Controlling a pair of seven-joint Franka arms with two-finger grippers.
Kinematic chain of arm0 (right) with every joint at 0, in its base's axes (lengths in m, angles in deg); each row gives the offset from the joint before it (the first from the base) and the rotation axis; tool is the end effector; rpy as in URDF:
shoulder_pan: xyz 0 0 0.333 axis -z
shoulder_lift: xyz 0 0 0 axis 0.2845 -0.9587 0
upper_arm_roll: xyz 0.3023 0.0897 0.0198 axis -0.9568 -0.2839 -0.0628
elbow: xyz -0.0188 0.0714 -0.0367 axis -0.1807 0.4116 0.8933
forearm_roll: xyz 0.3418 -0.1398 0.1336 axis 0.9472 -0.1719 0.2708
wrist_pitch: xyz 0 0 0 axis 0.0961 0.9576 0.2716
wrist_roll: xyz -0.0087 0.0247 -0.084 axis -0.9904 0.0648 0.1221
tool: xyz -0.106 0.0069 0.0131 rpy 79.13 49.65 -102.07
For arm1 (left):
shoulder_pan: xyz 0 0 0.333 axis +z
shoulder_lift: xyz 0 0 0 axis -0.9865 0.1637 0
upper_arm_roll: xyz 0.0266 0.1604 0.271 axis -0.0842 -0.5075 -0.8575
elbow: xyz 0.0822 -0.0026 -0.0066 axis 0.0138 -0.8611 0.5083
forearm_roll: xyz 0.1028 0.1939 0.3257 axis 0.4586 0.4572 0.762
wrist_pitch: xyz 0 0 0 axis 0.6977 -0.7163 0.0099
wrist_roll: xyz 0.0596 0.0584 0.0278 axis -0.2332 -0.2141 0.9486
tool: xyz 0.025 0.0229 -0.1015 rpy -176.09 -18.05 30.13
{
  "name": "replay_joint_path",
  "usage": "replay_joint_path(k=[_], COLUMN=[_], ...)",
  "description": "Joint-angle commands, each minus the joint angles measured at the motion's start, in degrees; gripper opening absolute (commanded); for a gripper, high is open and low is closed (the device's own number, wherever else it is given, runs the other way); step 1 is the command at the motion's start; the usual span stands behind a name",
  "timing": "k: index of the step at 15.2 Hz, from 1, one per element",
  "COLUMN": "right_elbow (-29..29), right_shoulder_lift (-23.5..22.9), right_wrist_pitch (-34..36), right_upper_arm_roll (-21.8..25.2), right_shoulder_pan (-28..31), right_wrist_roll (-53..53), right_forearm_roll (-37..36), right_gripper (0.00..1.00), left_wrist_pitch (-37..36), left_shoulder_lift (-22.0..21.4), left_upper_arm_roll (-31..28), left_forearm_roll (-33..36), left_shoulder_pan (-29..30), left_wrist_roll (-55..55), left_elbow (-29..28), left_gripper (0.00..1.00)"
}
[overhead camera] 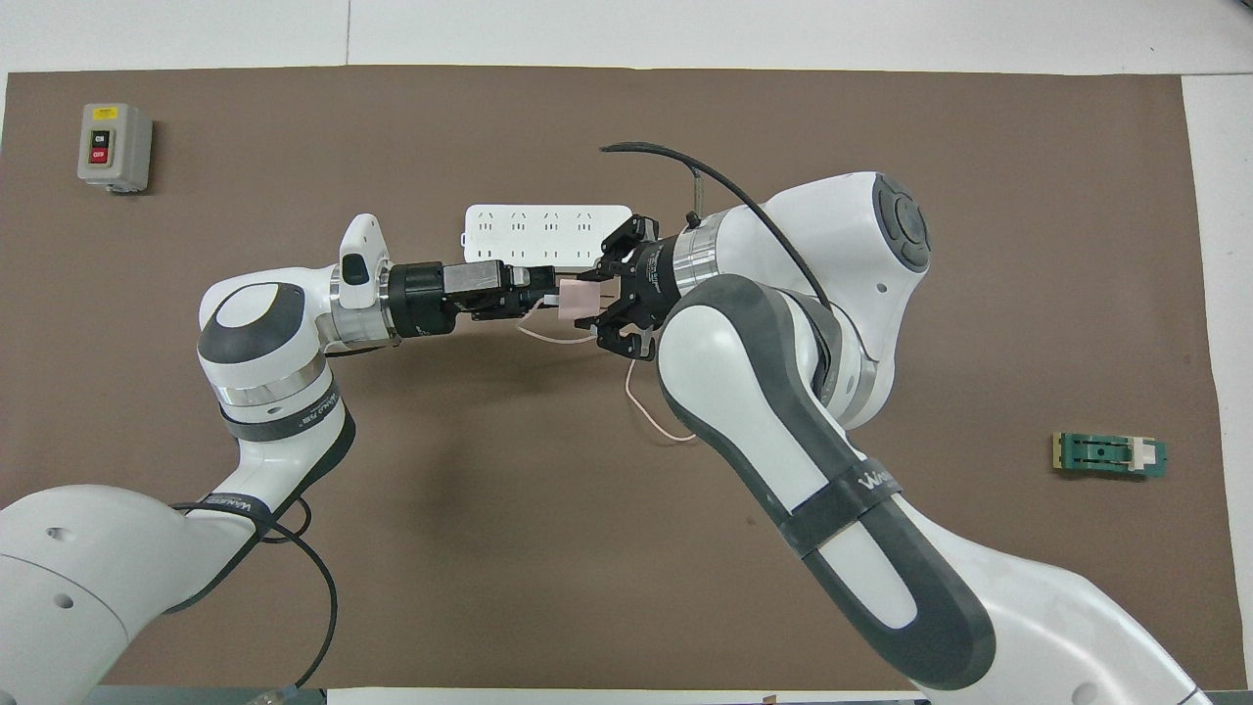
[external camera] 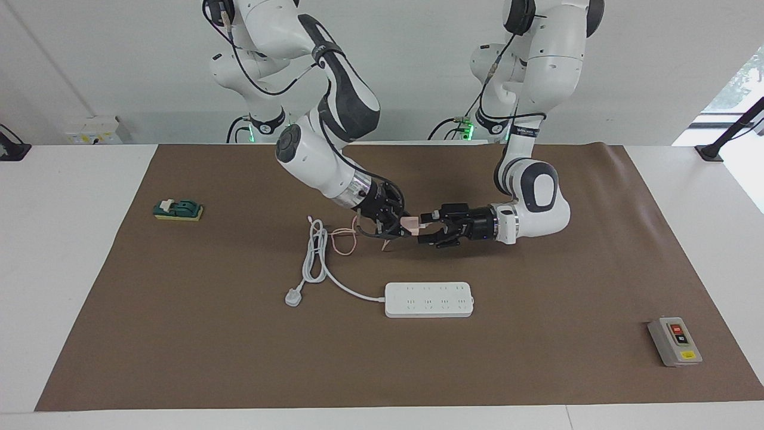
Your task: Plug charger into power strip
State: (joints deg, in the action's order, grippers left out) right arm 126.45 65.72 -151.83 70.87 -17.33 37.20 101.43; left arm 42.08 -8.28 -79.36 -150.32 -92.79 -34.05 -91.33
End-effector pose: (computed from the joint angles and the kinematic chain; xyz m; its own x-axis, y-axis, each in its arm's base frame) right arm 0.5909 0.3302 0.4114 -0.0627 -0.7630 -0.6434 -0.9979 0.0596 0.0266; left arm 0.5677 -0.2300 0.3050 1.0000 0.0085 0.0049 -0.0047 -0.0143 0.9999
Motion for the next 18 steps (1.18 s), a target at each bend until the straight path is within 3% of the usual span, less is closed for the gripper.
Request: replay_joint_path(k=[1,8,9,13,14,17,18], right_elbow=[-1.9,-2.8,-2.8,-3.2,-3.2,-3.2,-3.2], right_shoulder_lift=[-1.2,-1.7,-1.7,-2.1,-2.1,-2.1,-2.1], right_wrist_pitch=[0.8,1.1,0.8,0.7,0.6,0.6,0.6], right_upper_arm_roll=[-0.3,-0.3,-0.3,-0.3,-0.3,-0.3,-0.3], right_shoulder_pan=[0.5,0.6,0.6,0.5,0.5,0.5,0.5], right_wrist_roll=[0.0,0.0,0.0,0.0,0.0,0.0,0.0], right_forearm_roll=[-1.0,-1.0,-1.0,-0.8,-0.8,-0.8,-0.8], right_gripper=[0.00,0.00,0.00,0.00,0.00,0.00,0.00], left_wrist_pitch=[0.6,1.2,1.6,1.7,1.7,1.9,1.9], left_shoulder_lift=[0.0,0.0,0.0,0.0,0.0,0.0,0.1], left_upper_arm_roll=[-0.4,-0.5,-0.5,-0.5,-0.6,-0.7,-0.6], left_forearm_roll=[-0.7,-0.5,-0.5,-0.4,-0.4,0.7,1.7], left_shoulder_pan=[-0.5,-0.5,-0.5,-0.7,-0.6,-0.5,-0.2], left_wrist_roll=[-1.2,-1.7,-1.7,-1.9,-2.0,-3.0,-3.2], left_elbow=[-0.3,-0.3,-0.4,-0.5,-0.5,-0.3,0.0], left_gripper=[1.00,1.00,0.95,0.68,0.56,0.02,0.00])
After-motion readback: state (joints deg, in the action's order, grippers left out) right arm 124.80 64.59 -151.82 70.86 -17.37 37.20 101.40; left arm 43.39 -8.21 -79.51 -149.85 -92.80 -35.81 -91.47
